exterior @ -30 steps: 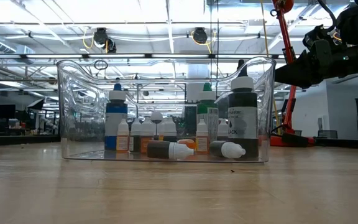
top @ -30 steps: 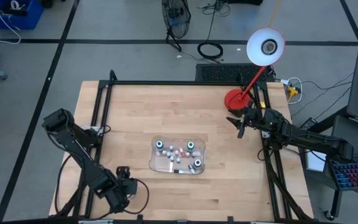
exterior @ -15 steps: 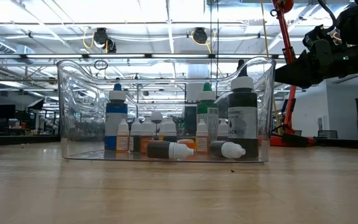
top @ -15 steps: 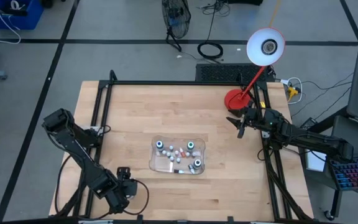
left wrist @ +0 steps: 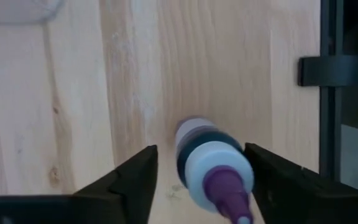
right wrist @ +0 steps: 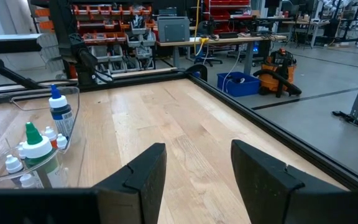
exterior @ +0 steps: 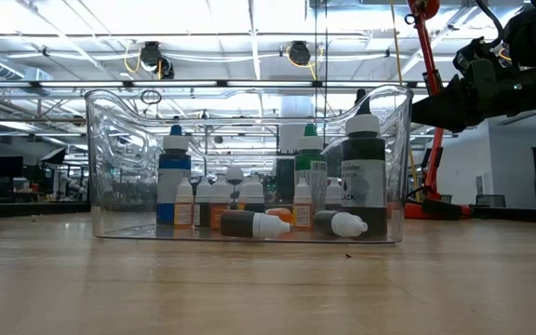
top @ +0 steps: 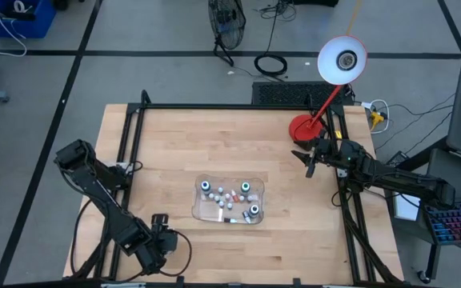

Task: Pick & Place food coloring
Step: Put the large violet food coloring bottle into the transparent bin

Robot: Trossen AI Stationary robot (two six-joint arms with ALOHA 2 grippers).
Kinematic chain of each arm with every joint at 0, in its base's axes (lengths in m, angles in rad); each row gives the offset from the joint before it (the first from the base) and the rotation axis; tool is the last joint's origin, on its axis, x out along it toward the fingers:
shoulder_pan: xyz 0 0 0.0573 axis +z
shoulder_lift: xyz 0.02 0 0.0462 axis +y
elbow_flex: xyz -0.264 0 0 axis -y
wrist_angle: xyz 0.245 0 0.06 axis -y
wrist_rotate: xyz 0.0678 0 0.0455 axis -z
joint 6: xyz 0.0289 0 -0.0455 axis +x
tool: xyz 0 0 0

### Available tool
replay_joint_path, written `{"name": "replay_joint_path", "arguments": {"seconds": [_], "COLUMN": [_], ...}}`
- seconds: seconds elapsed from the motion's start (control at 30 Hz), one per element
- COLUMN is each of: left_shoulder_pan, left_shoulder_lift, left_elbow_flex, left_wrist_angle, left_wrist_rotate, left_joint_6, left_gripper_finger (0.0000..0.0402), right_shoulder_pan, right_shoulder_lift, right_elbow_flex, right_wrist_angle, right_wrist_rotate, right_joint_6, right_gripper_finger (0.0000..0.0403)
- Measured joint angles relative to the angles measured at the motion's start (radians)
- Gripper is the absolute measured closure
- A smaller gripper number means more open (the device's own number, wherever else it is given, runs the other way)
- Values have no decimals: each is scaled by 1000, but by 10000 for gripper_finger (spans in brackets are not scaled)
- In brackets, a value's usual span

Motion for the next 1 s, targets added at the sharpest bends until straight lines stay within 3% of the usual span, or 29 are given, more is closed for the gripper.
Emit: {"name": "replay_joint_path", "arguments": {"seconds": [0.13,0.43,0.63,0.87,1.0], "left_shoulder_pan": [-5,-5,0,37,58], "left_shoulder_lift": [0,0,0,0,2], "left_elbow_flex": [0,0,0,3,79], "left_wrist_angle": [0,-1,1,34,46], "left_wrist_rotate": [-20,-26,-62,-85,-119], "left_joint_6": [8,18,56,193,325], "left_gripper_finger": [188,201,263,266,267], "right_shoulder_pan": [0,0,0,0,0], "right_shoulder_lift": [0,0,0,0,0], "right_elbow_flex": [0,0,0,0,0], "right_wrist_angle": [0,0,0,0,0], "right_wrist_rotate": [0,0,0,0,0], "right_joint_6": [0,0,0,0,0], "right_gripper_finger": [232,232,232,232,232]}}
